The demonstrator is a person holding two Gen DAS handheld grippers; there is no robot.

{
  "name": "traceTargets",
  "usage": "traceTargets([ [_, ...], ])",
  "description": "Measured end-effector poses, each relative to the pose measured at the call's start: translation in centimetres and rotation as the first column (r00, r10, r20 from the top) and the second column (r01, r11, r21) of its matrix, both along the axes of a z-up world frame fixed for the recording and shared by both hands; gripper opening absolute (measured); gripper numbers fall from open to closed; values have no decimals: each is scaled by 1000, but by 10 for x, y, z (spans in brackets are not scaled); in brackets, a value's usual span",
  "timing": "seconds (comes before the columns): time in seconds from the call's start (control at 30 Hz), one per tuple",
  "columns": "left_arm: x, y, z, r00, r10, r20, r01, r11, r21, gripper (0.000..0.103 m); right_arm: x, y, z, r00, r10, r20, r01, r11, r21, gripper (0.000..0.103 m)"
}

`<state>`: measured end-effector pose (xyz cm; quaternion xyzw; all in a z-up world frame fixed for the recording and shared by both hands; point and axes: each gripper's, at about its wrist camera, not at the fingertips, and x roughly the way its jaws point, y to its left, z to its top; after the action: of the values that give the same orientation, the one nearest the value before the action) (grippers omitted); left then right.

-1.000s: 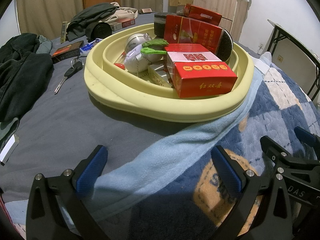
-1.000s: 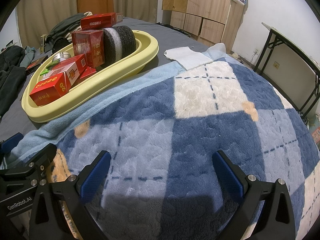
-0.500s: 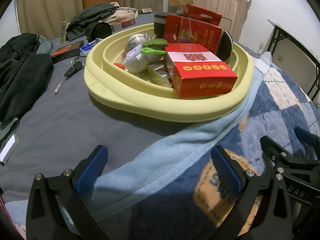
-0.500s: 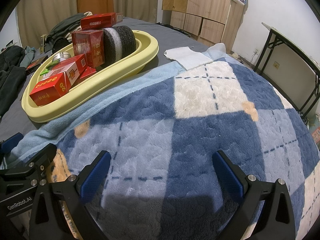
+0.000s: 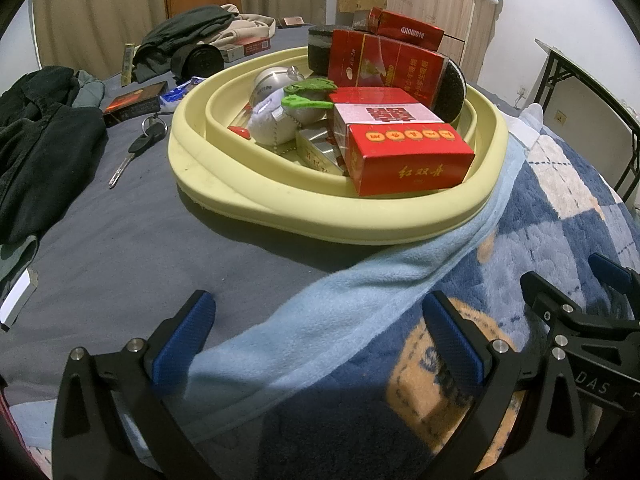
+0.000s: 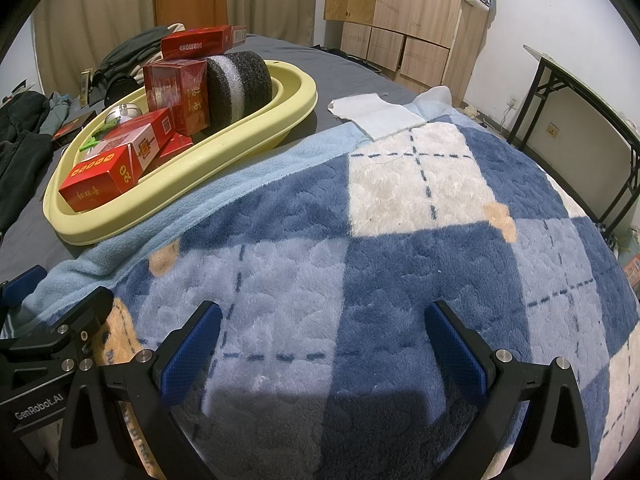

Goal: Organize rigid objects

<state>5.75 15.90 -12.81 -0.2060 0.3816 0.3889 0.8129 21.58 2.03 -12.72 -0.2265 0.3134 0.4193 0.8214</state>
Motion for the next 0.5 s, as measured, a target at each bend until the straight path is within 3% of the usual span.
traceTargets([
  [0.5, 0, 0, 0, 1000, 0, 0, 0, 1000, 0, 103, 0, 0, 0, 1000, 0, 0, 0, 1000, 0, 103],
])
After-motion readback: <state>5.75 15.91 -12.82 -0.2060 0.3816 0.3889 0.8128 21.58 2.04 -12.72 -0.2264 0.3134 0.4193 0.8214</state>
